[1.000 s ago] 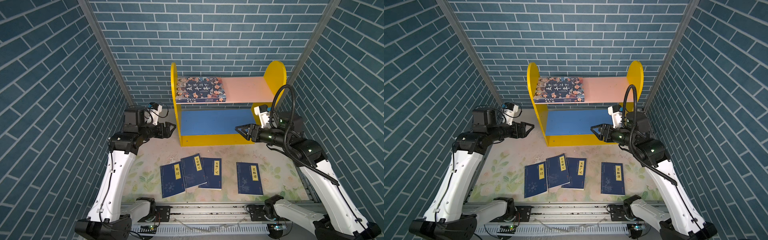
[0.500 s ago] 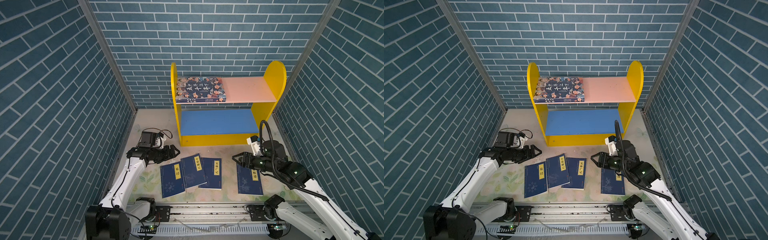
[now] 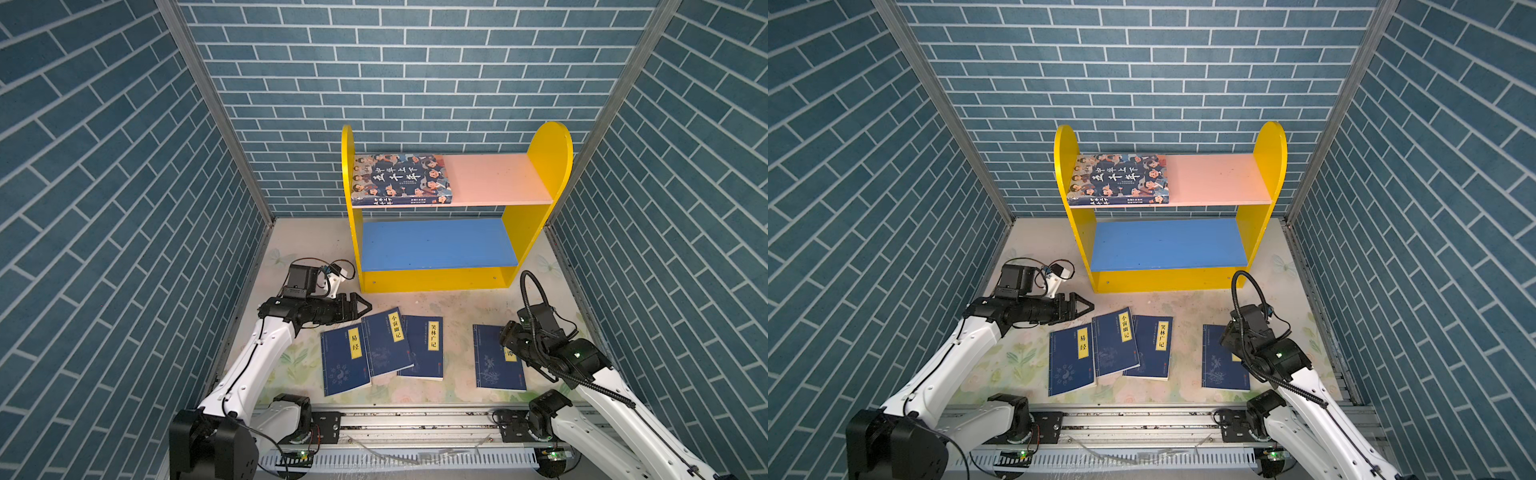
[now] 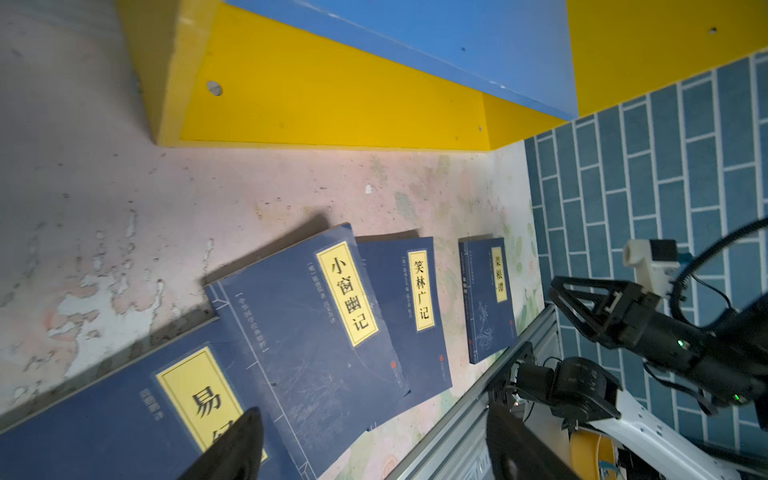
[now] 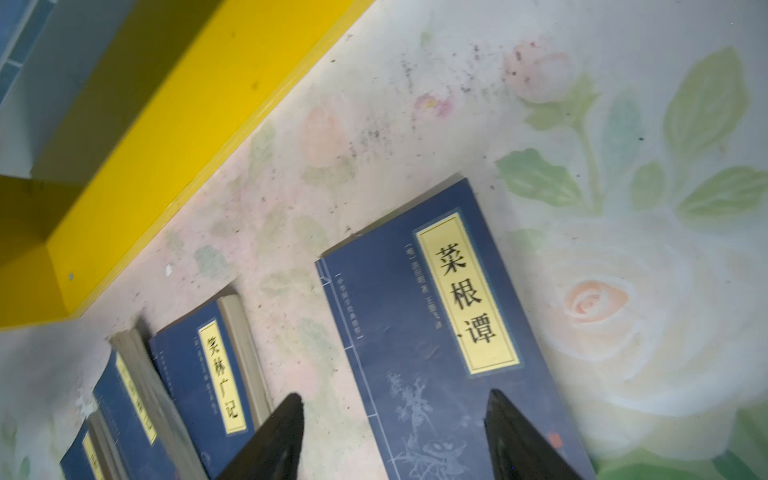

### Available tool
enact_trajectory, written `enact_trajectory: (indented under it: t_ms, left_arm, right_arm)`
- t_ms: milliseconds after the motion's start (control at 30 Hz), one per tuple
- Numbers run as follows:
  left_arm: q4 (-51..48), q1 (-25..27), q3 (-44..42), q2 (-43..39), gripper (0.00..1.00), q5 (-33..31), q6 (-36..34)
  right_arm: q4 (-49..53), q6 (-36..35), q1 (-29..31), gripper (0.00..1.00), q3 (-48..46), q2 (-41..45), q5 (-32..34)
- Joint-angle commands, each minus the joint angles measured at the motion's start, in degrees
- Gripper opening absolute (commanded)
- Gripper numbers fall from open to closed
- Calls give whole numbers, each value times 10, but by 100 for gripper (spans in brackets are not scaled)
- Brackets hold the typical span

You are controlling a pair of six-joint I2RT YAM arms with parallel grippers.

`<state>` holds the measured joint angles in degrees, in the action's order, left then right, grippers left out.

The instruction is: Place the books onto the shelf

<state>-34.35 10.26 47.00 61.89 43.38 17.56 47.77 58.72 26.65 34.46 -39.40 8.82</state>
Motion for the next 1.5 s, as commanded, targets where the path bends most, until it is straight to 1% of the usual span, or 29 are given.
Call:
enact_trajectory:
  t_ms: [0, 67, 133, 200, 267, 367, 433, 567, 667, 733, 800, 933, 1033, 1167, 1233, 1333, 1400, 1467]
  left_arm:
    - [0, 49, -1, -19, 86, 33, -46]
    - [-7, 95, 11, -17, 86, 25, -70]
    - [-7, 140, 25, -9, 86, 10, -84]
    - [-6, 184, 43, 8, 86, 0, -98]
    - [-1, 218, 62, 31, 86, -13, -109]
    - [10, 268, 94, 73, 86, -39, -129]
    - [14, 296, 113, 103, 86, -44, -137]
    - [50, 339, 124, 150, 86, -44, -111]
    - [94, 362, 124, 182, 85, -30, -80]
    - [116, 376, 131, 206, 85, -33, -58]
    - [141, 389, 139, 230, 85, -36, -36]
    - [188, 410, 157, 271, 84, -54, -16]
    - [240, 417, 158, 309, 84, -62, 27]
    - [241, 430, 188, 378, 83, -59, 43]
    - [260, 433, 193, 397, 83, -65, 52]
    - [296, 440, 202, 419, 83, -71, 65]
    - [281, 448, 225, 441, 83, -77, 59]
    - [274, 452, 238, 457, 82, -79, 69]
  right_arm:
    - [4, 22, -41, 72, -18, -11, 19]
    - [-11, 13, -64, 73, -28, -16, -1]
    - [-16, 6, -84, 74, -38, -16, -2]
    - [-40, -9, -113, 75, -54, -19, -33]
    - [-54, -14, -133, 75, -66, -23, -44]
    - [-69, -26, -161, 75, -82, -22, -56]
    - [-73, -38, -175, 76, -88, -22, -61]
    - [-78, -72, -196, 76, -87, -45, -94]
    - [-84, -88, -198, 76, -89, -74, -123]
    - [-92, -100, -198, 74, -91, -93, -153]
    - [-89, -108, -198, 72, -91, -103, -168]
    - [-97, -115, -198, 71, -104, -87, -201]
    - [-94, -119, -198, 69, -107, -89, -236]
    - [-70, -125, -196, 67, -104, -71, -269]
    - [-52, -130, -195, 66, -96, -62, -293]
    - [6, -126, -195, 67, -75, -37, -257]
    - [24, -118, -195, 69, -72, -23, -234]
    - [28, -109, -195, 69, -78, -25, -210]
